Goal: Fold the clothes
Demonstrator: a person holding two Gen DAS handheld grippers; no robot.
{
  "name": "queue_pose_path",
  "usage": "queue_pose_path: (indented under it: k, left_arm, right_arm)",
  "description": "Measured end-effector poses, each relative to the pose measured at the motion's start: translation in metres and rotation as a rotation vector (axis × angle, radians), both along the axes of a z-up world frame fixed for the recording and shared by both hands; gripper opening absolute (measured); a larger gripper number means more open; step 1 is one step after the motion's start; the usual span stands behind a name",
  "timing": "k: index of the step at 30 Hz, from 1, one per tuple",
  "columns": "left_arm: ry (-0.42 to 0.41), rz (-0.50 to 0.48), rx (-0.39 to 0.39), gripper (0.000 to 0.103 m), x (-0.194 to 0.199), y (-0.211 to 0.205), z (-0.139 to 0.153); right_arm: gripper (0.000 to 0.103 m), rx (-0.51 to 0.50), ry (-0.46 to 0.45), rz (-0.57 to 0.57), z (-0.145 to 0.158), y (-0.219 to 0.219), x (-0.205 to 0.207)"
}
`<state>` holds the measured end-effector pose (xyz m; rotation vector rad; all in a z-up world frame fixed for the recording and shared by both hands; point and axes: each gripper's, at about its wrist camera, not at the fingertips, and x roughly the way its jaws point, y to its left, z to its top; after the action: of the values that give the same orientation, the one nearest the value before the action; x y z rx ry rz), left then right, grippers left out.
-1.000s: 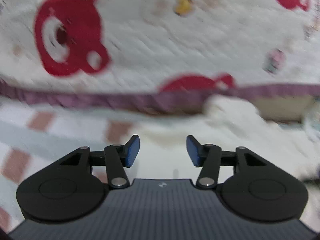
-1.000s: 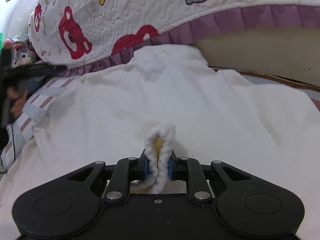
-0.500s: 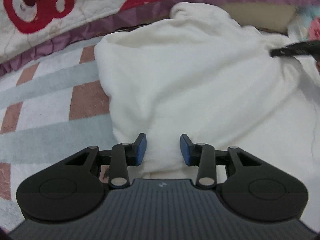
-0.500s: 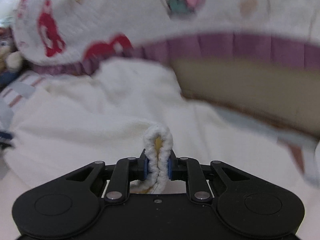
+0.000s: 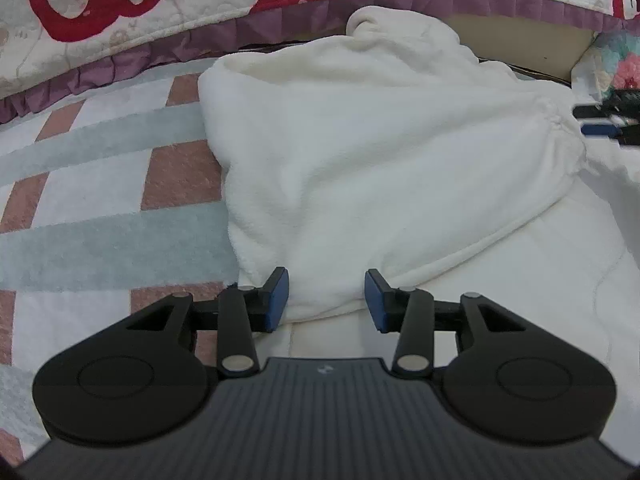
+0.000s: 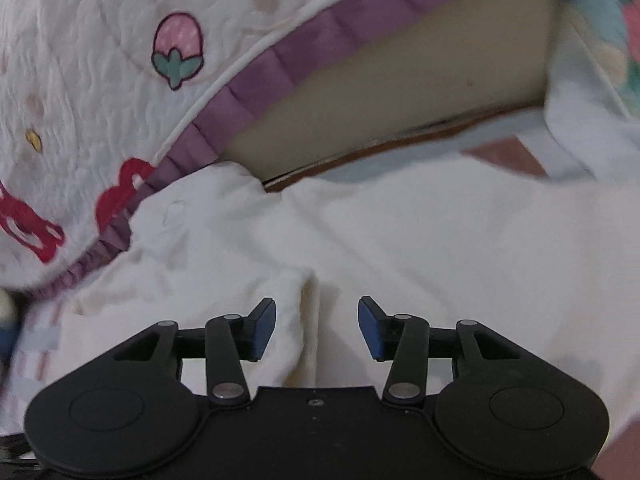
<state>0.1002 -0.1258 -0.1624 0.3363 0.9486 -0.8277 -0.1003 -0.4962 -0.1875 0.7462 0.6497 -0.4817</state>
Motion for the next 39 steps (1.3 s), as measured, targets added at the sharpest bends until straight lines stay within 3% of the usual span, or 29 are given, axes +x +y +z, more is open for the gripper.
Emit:
queue_pose_path:
  k: [4,7,9,12,16,20,22,25,29,32,36,39]
  left_arm:
    - [0.008,0.003,-0.004,0.045,0.001,-0.001,0.0]
    - [0.014,0.007,-0.009,0.046,0.002,-0.001,-0.001]
    - [0.018,0.01,-0.015,0.046,0.003,0.0,-0.002]
    - [0.035,0.014,-0.023,0.046,0.006,0.003,-0.002]
    - [0.027,0.004,-0.009,0.046,0.005,0.002,-0.002]
    - [0.016,-0.001,0.002,0.046,0.005,-0.001,-0.004]
    - [0.011,-0.001,0.005,0.046,0.005,-0.001,-0.003]
    - [-0.016,-0.018,0.007,0.046,0.001,-0.003,0.002]
    - [-0.039,-0.083,-0.123,0.047,-0.014,-0.01,0.022]
    - [-0.009,-0.148,-0.219,0.049,-0.026,-0.032,0.032]
    - [0.098,-0.234,-0.243,0.05,-0.026,-0.082,0.026]
    - [0.088,-0.276,-0.219,0.05,-0.024,-0.126,0.021]
  right_arm:
    - [0.057,0.122,-0.028,0.032,-0.015,0.016,-0.008]
    - [0.057,0.129,0.009,0.058,-0.028,0.03,-0.005]
    - [0.023,0.061,0.007,0.078,-0.029,0.036,-0.005]
    - [0.022,-0.027,0.001,0.088,-0.02,0.04,-0.013]
    - [0.022,-0.042,0.067,0.114,-0.031,0.037,-0.014]
    - [0.024,-0.033,0.046,0.086,-0.027,0.036,-0.021]
    - [0.025,-0.078,0.053,0.098,-0.02,0.037,-0.029]
    - [0.027,-0.141,0.081,-0.036,-0.006,0.018,-0.059]
    - [0.033,-0.101,-0.004,-0.207,0.007,-0.03,-0.12]
    - [0.037,-0.152,0.004,-0.234,0.016,-0.054,-0.149]
    - [0.043,-0.219,0.066,-0.088,0.027,-0.071,-0.134]
    - [0.051,-0.308,0.129,0.113,0.037,-0.078,-0.086]
